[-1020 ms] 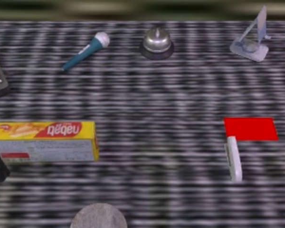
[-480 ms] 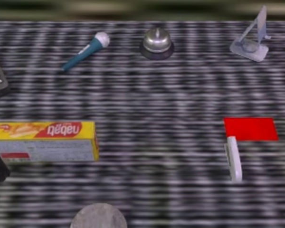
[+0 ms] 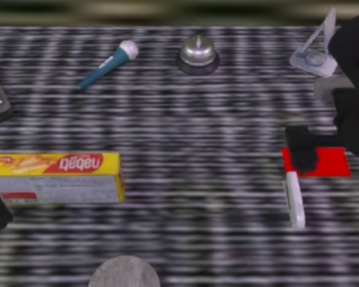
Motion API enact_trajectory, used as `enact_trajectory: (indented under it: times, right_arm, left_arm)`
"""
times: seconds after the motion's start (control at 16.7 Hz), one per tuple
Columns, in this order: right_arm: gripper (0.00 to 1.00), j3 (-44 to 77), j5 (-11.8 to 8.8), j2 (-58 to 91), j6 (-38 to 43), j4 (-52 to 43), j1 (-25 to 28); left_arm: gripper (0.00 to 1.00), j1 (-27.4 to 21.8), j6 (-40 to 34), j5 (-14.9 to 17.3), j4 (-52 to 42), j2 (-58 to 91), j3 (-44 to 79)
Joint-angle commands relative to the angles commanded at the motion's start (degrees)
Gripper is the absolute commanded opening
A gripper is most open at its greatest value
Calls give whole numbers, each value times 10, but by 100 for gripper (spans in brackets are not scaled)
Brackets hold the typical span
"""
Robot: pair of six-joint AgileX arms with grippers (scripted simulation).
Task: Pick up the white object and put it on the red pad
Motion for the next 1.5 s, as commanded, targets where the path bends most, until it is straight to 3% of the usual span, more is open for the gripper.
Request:
enact_trajectory:
  times: [0.3, 0.72, 1.26, 1.5]
  right_arm:
    - [100, 110, 0, 119, 28, -72, 33]
    - [100, 119, 0, 132, 31, -76, 34]
    - [100, 2, 0, 206, 34, 118, 38]
    - [100, -11, 0, 215, 35, 136, 39]
  left_arm:
    - [100, 0, 0, 0, 0, 0, 0]
    - [100, 0, 0, 0, 0, 0, 0]
    - [100, 0, 0, 0, 0, 0, 0]
    - [100, 0, 0, 0, 0, 0, 0]
